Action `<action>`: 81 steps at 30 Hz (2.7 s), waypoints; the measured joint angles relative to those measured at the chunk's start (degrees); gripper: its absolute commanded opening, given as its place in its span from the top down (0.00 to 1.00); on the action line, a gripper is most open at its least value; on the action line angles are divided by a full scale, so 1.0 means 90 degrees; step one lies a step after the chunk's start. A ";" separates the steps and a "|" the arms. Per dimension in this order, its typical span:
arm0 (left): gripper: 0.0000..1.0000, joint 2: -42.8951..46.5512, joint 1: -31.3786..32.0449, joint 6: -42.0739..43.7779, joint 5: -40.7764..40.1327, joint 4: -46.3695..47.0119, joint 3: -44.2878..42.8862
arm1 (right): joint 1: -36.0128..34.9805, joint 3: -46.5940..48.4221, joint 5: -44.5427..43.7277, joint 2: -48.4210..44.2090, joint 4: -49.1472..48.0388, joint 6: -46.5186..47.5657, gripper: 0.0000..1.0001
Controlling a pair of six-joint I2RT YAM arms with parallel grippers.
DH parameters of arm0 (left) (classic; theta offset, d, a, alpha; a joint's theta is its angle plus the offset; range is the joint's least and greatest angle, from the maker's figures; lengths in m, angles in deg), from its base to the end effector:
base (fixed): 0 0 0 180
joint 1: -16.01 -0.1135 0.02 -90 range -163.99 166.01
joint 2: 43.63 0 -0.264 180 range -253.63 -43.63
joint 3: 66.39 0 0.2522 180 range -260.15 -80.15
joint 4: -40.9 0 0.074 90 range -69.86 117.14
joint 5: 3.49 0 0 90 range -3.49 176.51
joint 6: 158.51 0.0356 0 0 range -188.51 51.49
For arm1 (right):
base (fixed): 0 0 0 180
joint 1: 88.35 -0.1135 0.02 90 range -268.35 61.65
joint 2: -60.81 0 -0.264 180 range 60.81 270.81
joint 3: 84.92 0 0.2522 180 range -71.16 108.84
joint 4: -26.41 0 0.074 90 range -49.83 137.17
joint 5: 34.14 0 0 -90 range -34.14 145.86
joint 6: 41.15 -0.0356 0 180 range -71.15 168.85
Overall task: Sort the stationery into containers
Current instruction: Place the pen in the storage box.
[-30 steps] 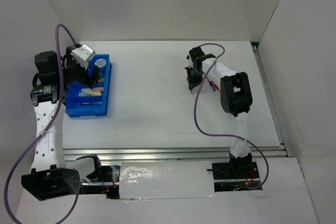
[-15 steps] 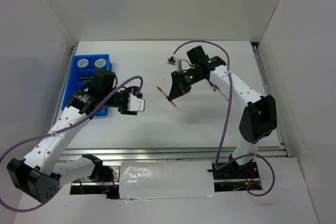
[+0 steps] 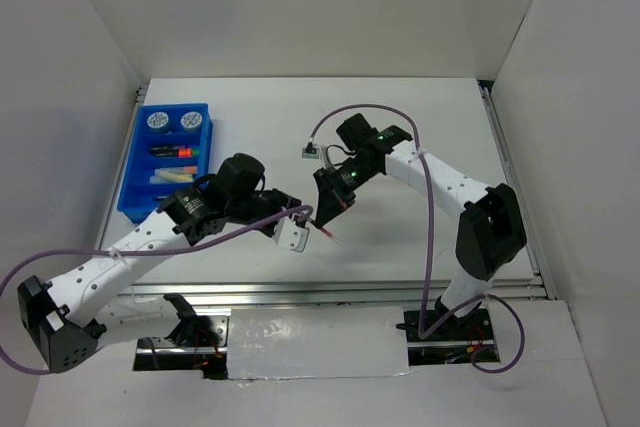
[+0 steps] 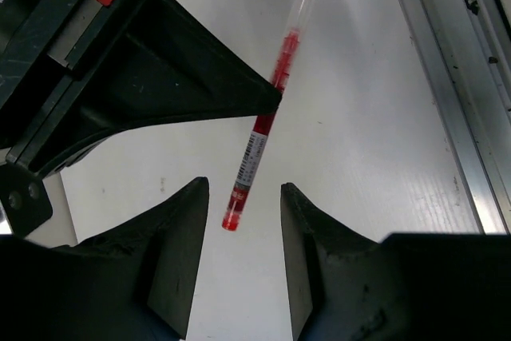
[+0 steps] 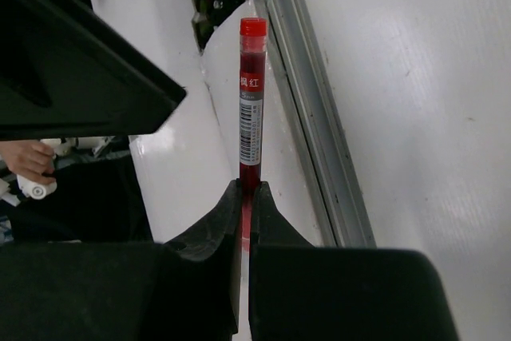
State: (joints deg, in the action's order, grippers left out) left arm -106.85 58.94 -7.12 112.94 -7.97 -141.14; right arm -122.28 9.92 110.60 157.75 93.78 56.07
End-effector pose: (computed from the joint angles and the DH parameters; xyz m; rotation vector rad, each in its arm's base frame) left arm 0.1593 -0.1699 0.3354 1.8500 1.1209 -0.3275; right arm 0.2635 0.2123 0.2778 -1.1692 2.4045 1.4522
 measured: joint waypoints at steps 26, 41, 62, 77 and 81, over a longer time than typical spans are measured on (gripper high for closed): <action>1.00 -0.0311 0.0155 -0.0119 -0.0665 -0.0423 -0.0029 | -0.0168 0.0274 0.0010 -0.0248 0.0984 0.0884 0.49; 1.00 -0.1676 -0.5717 0.3262 0.0240 -0.2290 -0.1698 | 0.2188 -0.0226 -0.0840 -0.0442 0.0942 0.1273 0.50; 0.99 -0.2975 -0.8342 0.5683 0.0056 -0.2812 -0.2356 | 0.4391 -0.0129 -0.2268 -0.0673 0.0231 0.0877 0.49; 0.97 -0.2759 -0.8374 0.5690 -0.0306 -0.2504 -0.0974 | 0.4670 -0.0355 -0.2946 -0.1190 0.0138 0.0869 0.49; 0.96 -0.2756 -0.8119 0.5688 -0.0372 -0.2319 -0.0974 | 0.4719 -0.0180 -0.2919 -0.1032 0.0141 0.0838 0.49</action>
State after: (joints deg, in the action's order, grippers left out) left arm -131.65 -14.12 44.07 109.60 -28.85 -149.91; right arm -79.82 8.30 84.33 148.46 95.05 63.61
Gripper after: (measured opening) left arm 0.197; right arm 0.513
